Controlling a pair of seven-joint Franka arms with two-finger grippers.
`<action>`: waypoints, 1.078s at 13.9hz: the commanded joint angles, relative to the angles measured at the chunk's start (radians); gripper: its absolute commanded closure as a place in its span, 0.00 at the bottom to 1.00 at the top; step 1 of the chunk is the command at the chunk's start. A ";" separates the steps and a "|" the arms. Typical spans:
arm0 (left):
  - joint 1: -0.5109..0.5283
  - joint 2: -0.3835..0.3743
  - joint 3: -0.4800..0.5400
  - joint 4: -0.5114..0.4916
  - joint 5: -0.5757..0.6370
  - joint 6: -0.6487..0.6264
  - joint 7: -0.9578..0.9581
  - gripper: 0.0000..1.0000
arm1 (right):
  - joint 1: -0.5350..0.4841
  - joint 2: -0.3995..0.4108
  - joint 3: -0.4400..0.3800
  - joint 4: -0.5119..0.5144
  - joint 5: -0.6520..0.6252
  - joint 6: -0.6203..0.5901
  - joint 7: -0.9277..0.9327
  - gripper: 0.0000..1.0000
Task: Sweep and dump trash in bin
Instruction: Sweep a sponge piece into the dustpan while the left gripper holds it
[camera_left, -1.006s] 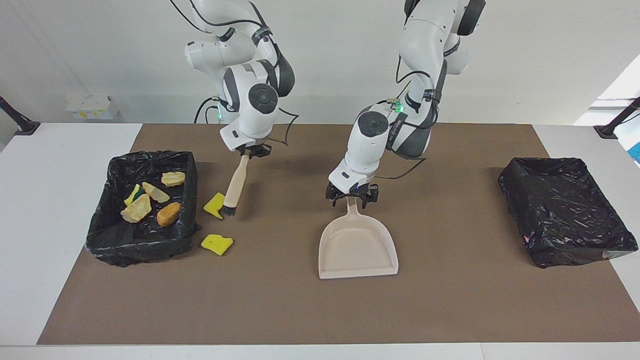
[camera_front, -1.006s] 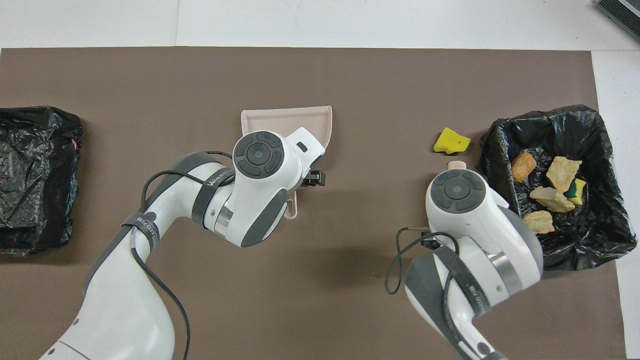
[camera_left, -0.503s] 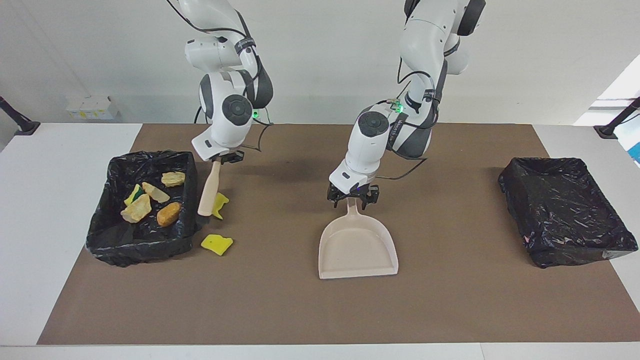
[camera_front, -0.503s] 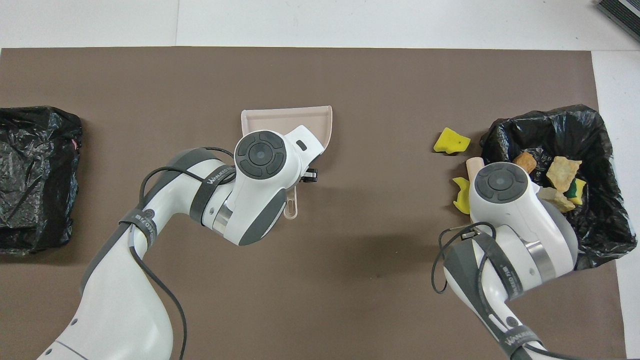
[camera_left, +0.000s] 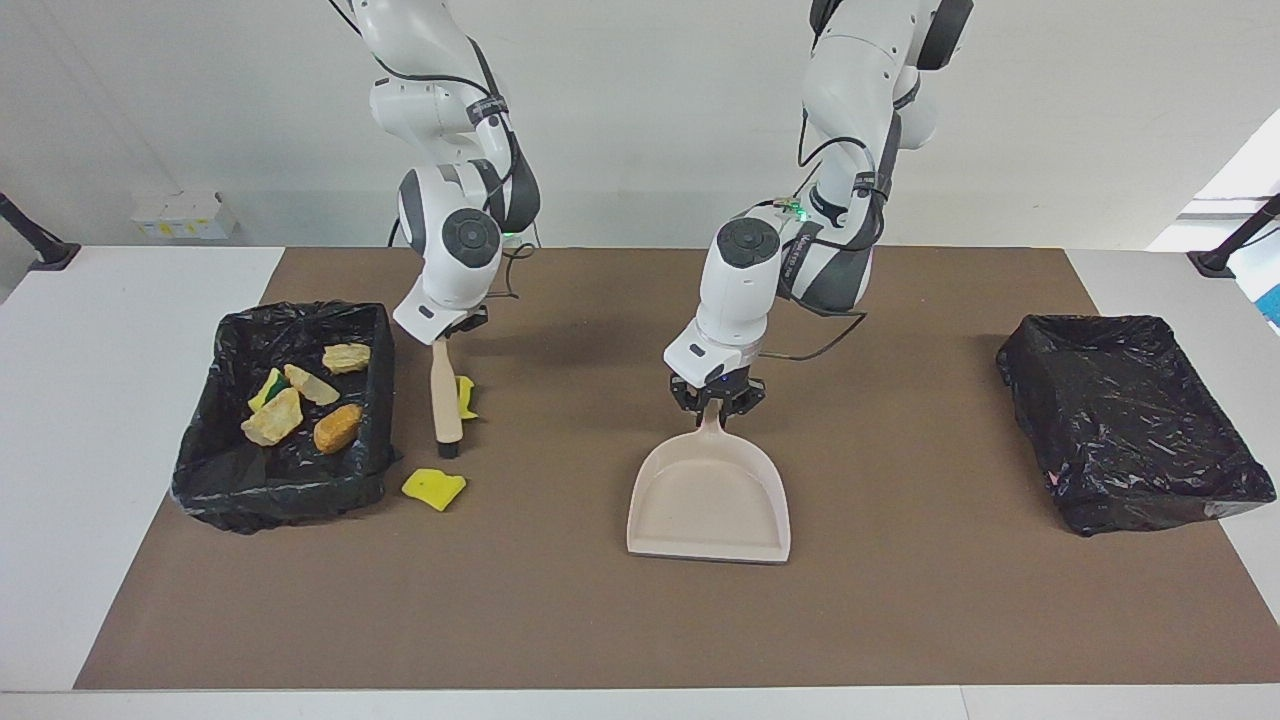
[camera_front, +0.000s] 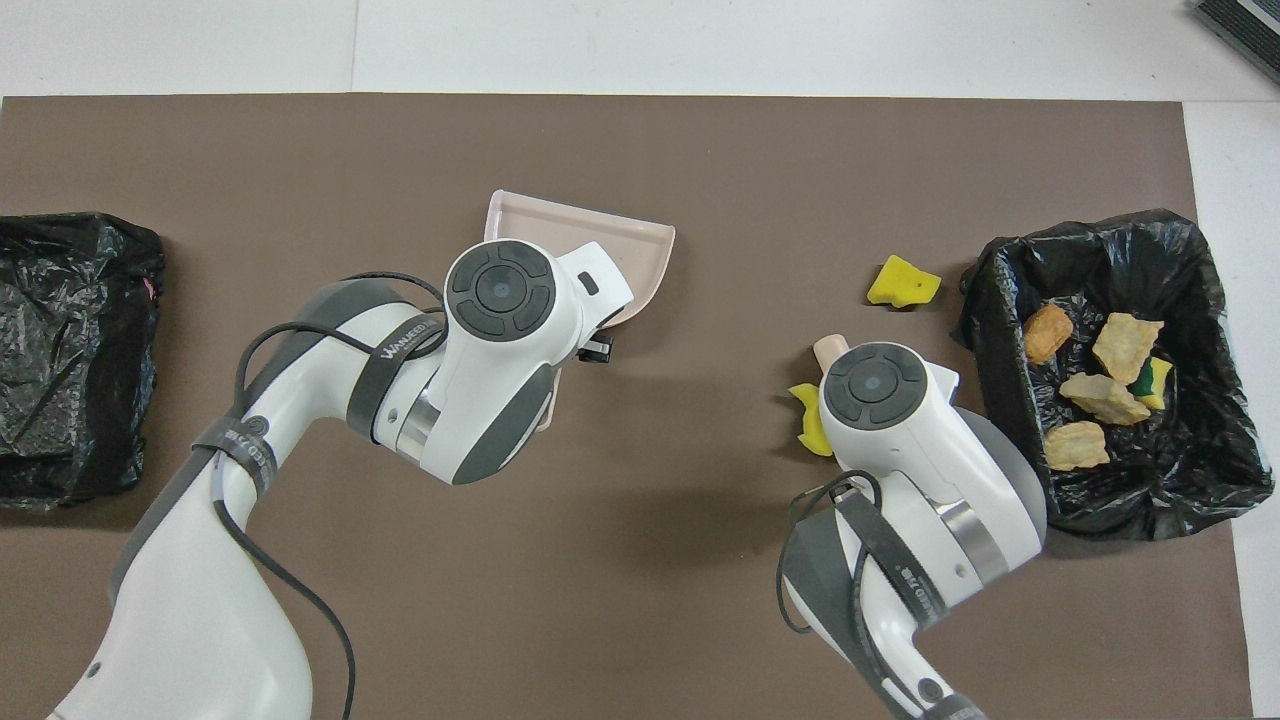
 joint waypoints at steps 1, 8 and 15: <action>0.020 -0.057 -0.001 -0.015 0.021 -0.113 0.231 1.00 | -0.038 0.052 -0.006 0.138 -0.002 -0.085 -0.031 1.00; 0.055 -0.084 -0.001 -0.030 0.044 -0.199 0.720 1.00 | -0.199 0.199 -0.011 0.195 -0.339 0.125 -0.088 1.00; -0.047 -0.228 -0.004 -0.263 0.184 -0.165 0.777 1.00 | -0.127 0.194 0.015 0.176 -0.108 0.093 -0.206 1.00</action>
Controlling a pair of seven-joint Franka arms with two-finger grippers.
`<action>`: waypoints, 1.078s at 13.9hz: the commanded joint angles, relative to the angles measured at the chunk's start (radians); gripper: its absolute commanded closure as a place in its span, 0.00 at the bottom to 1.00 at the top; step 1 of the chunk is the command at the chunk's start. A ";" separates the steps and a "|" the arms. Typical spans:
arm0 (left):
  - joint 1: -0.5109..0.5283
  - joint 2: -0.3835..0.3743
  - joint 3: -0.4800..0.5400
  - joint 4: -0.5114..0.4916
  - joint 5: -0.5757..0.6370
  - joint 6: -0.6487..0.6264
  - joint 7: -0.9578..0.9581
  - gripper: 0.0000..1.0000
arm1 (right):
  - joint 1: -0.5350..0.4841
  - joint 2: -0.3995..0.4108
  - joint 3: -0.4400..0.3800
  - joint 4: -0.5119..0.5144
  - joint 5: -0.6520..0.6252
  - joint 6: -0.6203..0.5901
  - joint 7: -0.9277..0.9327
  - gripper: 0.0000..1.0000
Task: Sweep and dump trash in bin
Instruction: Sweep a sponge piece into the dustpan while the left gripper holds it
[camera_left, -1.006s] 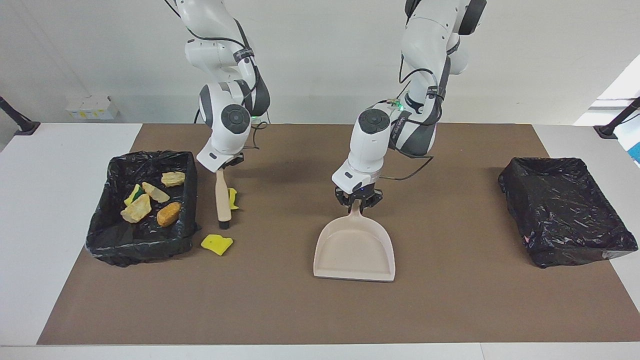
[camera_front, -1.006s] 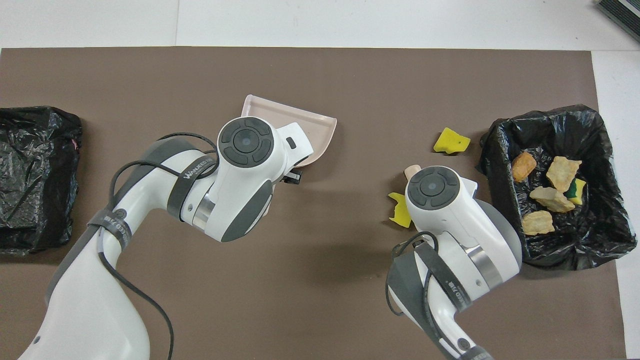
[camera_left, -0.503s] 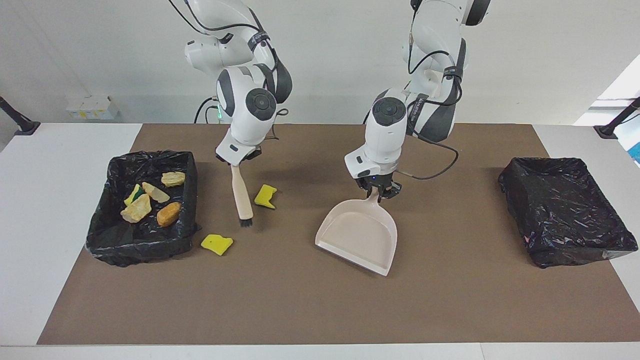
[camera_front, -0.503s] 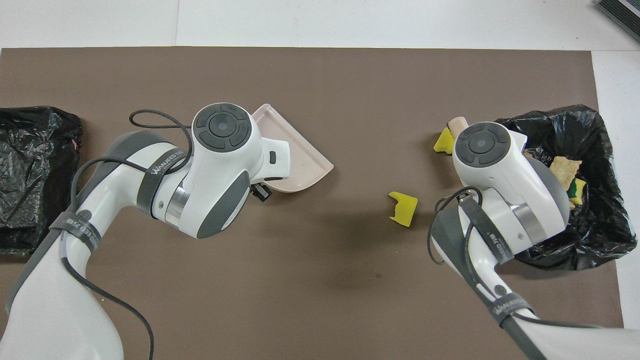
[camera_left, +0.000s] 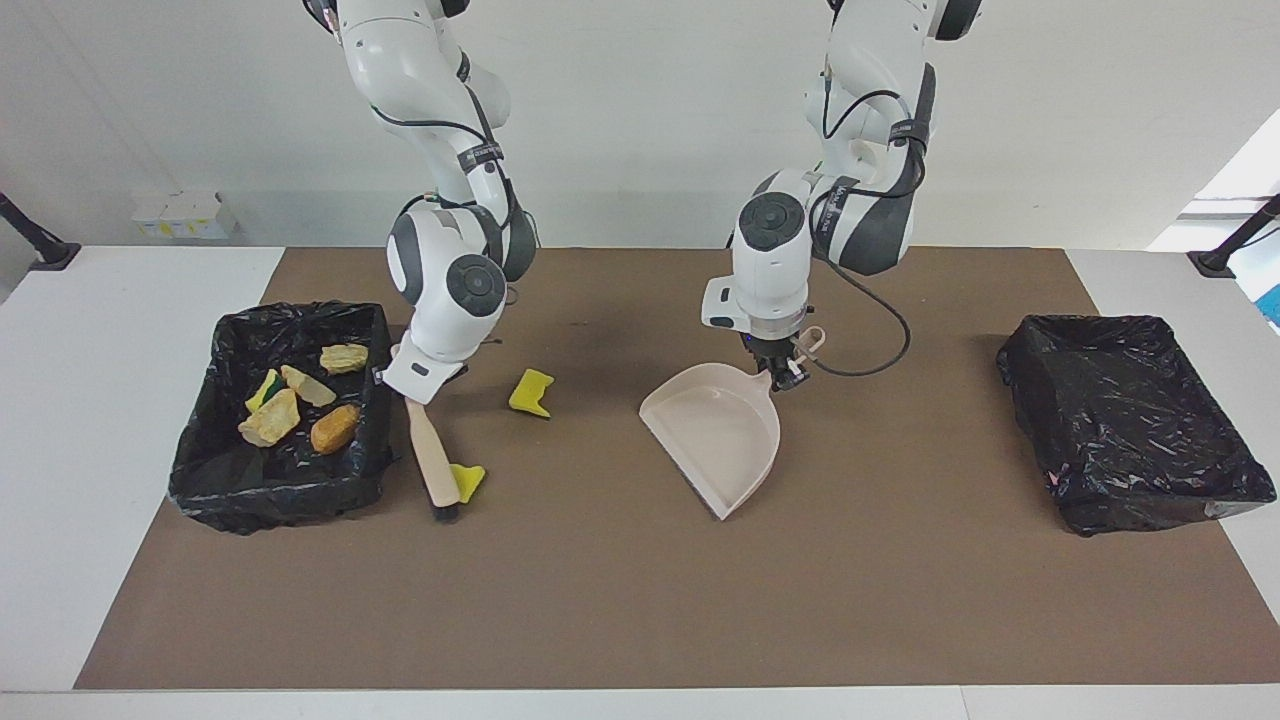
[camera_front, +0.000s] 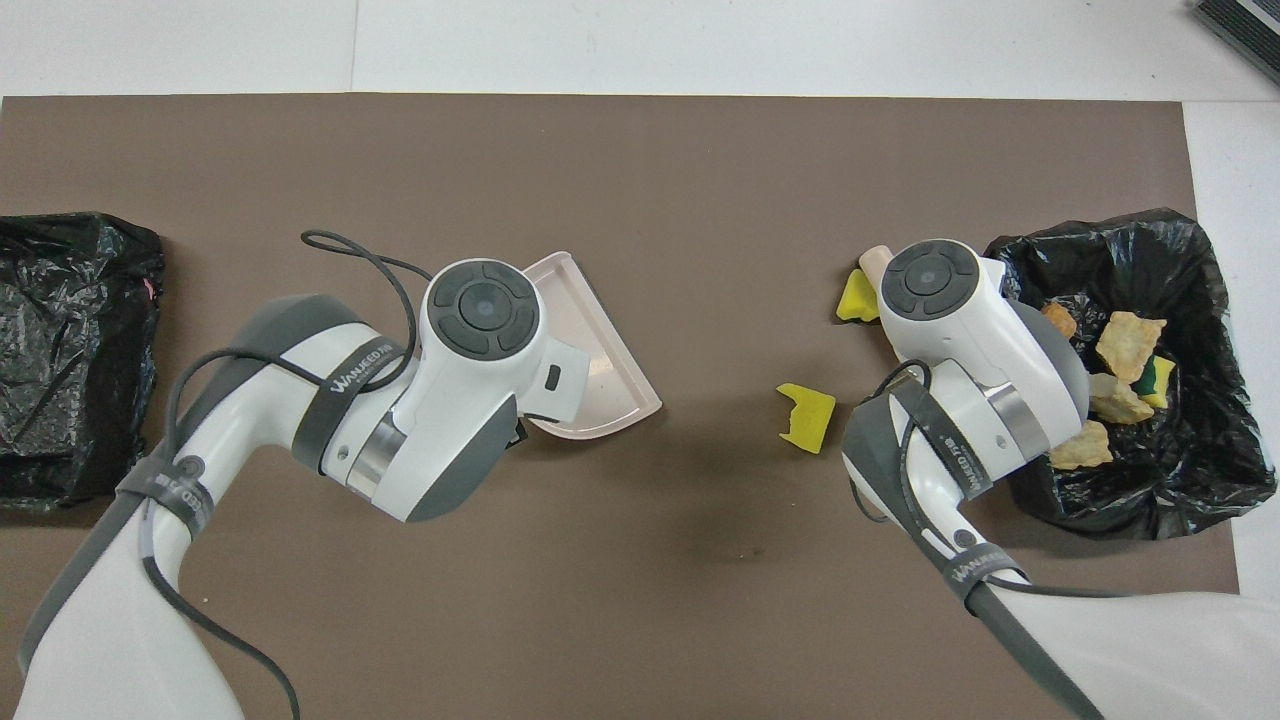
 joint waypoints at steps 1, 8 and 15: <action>-0.056 -0.113 0.008 -0.152 0.065 0.033 0.015 1.00 | 0.047 -0.014 0.011 0.009 0.146 -0.037 -0.047 1.00; -0.094 -0.170 0.006 -0.250 0.065 0.059 0.015 1.00 | 0.010 -0.045 0.008 0.119 0.272 -0.167 -0.035 1.00; -0.088 -0.170 0.006 -0.271 0.065 0.130 0.021 1.00 | -0.020 -0.138 0.010 -0.128 0.395 0.090 0.005 1.00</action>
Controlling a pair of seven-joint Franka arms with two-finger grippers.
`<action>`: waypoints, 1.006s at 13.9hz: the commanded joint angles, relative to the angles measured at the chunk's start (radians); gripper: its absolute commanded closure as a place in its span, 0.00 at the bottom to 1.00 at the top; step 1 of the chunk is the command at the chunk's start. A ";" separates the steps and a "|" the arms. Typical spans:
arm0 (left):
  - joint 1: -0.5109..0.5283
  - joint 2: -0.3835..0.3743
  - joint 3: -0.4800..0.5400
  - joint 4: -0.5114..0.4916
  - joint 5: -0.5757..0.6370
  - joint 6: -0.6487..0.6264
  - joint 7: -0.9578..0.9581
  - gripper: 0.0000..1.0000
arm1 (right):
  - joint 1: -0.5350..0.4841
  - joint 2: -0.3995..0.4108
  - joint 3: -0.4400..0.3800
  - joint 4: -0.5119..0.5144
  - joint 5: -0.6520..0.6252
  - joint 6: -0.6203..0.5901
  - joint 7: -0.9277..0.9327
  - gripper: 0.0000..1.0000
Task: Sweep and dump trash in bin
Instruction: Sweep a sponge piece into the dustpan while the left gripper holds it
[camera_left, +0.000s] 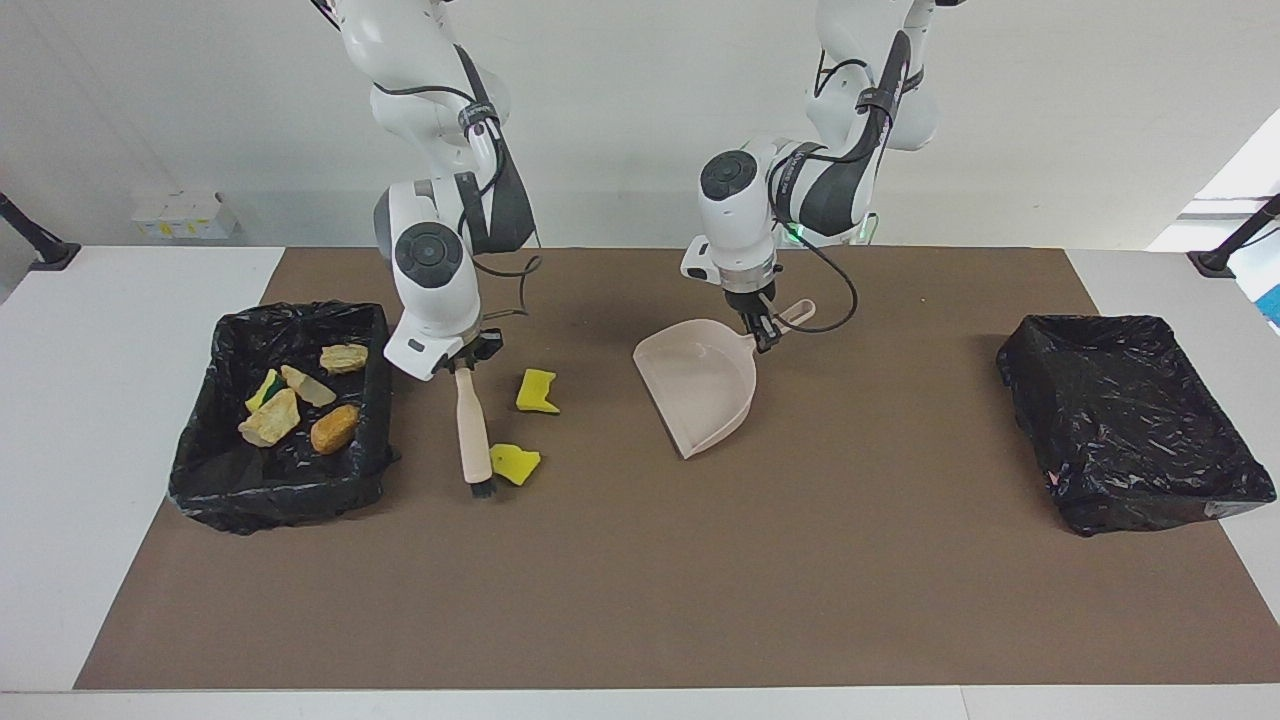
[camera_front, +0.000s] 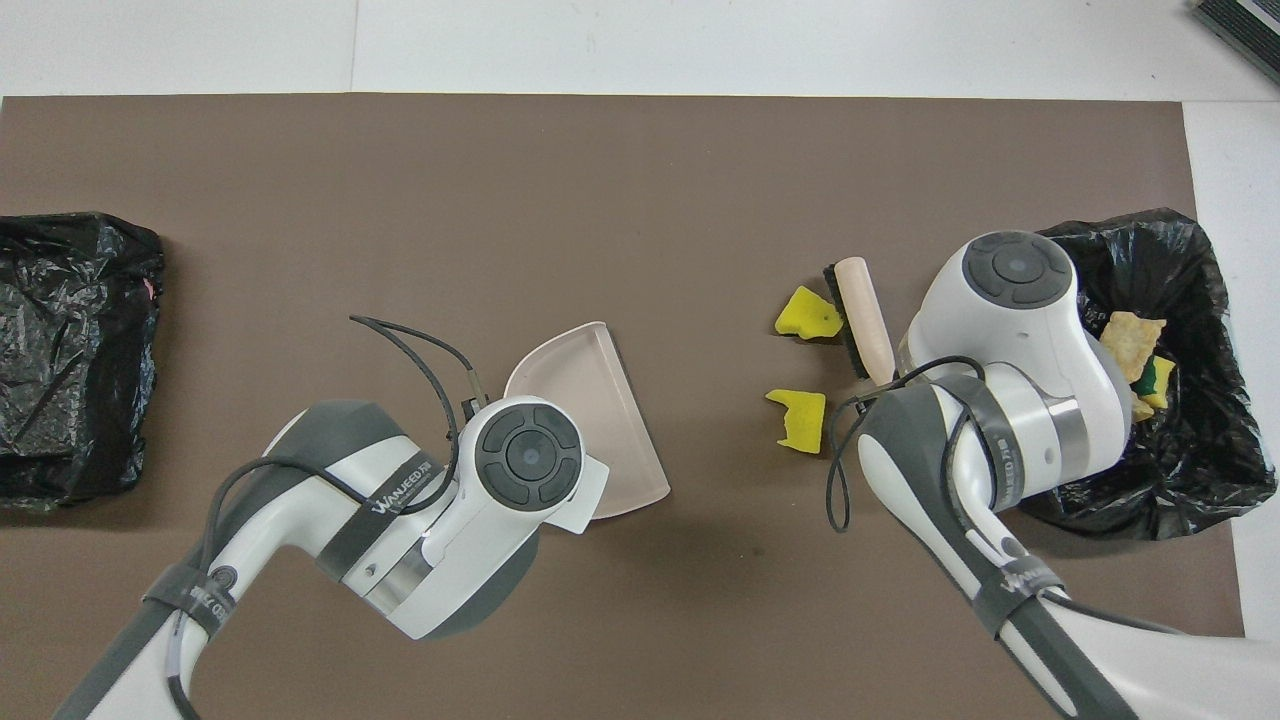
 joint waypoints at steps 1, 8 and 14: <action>-0.009 -0.031 0.006 -0.043 0.016 0.039 0.005 1.00 | 0.009 -0.037 0.011 -0.055 0.049 0.046 0.007 1.00; -0.004 -0.033 0.006 -0.055 0.014 0.041 0.035 1.00 | 0.184 0.009 0.011 -0.046 0.216 0.047 0.029 1.00; 0.013 -0.036 0.005 -0.063 0.013 0.049 0.049 1.00 | 0.291 0.009 0.012 0.000 0.573 0.046 0.042 1.00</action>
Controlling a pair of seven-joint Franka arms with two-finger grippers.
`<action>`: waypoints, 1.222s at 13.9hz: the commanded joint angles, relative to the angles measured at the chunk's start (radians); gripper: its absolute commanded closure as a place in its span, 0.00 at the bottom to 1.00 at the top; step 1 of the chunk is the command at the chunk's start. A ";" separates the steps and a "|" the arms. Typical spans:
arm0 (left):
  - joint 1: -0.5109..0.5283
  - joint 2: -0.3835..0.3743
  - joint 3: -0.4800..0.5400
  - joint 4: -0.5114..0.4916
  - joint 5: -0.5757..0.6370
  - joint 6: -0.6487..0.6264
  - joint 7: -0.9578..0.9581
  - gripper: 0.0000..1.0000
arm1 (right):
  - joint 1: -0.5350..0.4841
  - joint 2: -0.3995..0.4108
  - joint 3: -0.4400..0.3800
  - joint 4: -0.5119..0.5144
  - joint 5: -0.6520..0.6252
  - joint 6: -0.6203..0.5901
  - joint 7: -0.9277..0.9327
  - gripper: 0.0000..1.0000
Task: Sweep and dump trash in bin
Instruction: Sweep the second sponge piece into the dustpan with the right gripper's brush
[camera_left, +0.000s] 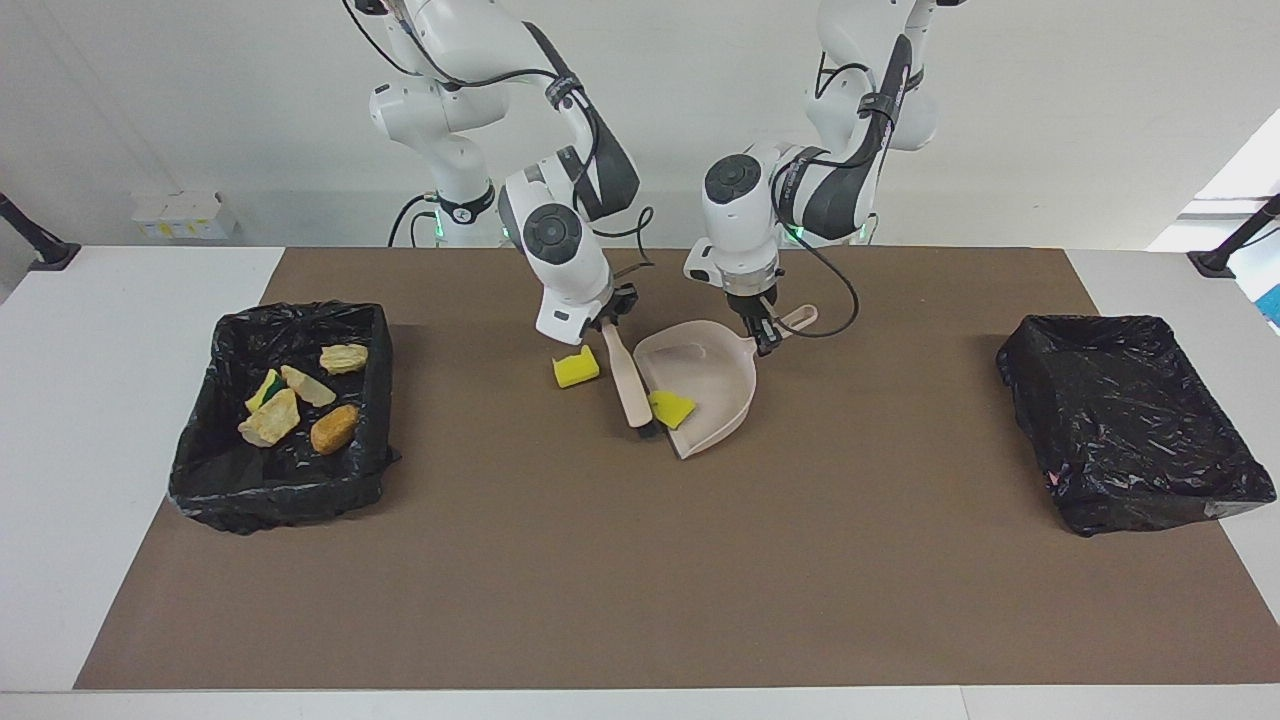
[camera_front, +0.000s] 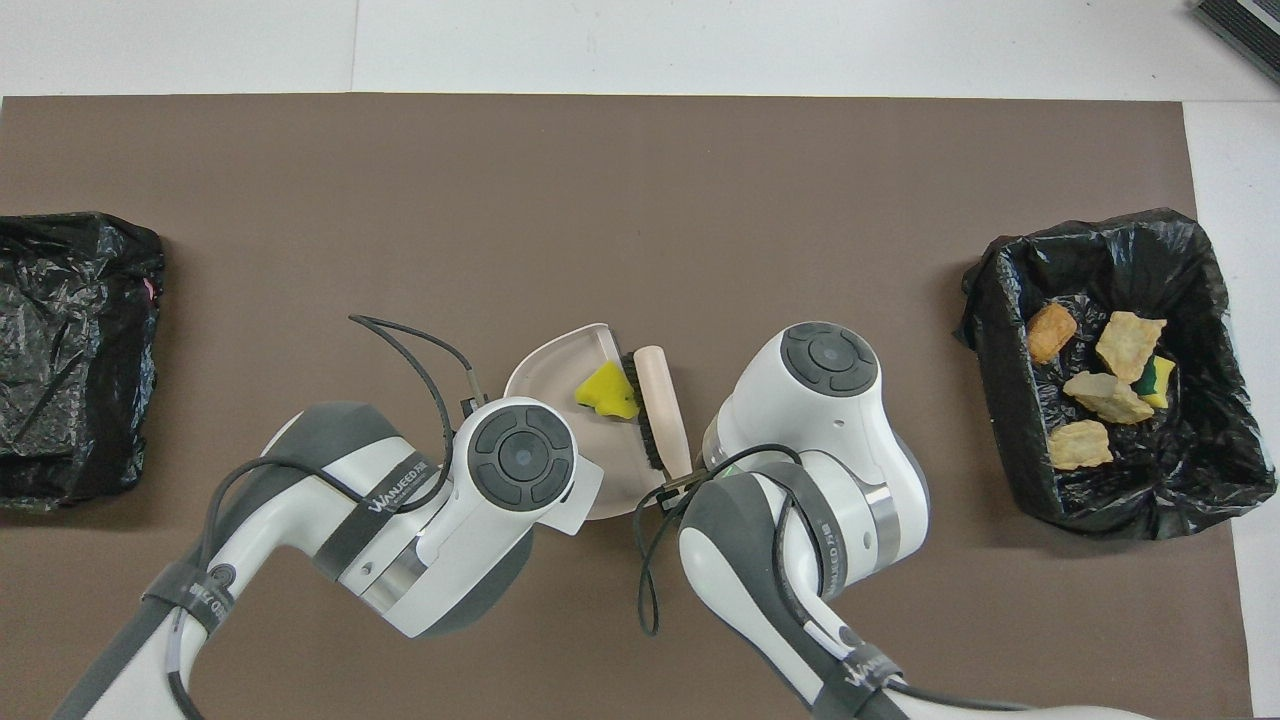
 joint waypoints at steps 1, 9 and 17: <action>0.008 -0.036 0.000 -0.046 0.013 0.030 0.020 1.00 | -0.005 -0.008 0.001 0.033 0.101 -0.007 0.011 1.00; 0.015 -0.037 0.000 -0.061 0.013 0.050 0.033 1.00 | -0.114 -0.178 -0.011 -0.040 -0.127 -0.323 0.276 1.00; -0.012 -0.051 0.000 -0.115 0.013 0.066 0.029 1.00 | -0.075 -0.328 -0.002 -0.369 -0.221 -0.021 0.359 1.00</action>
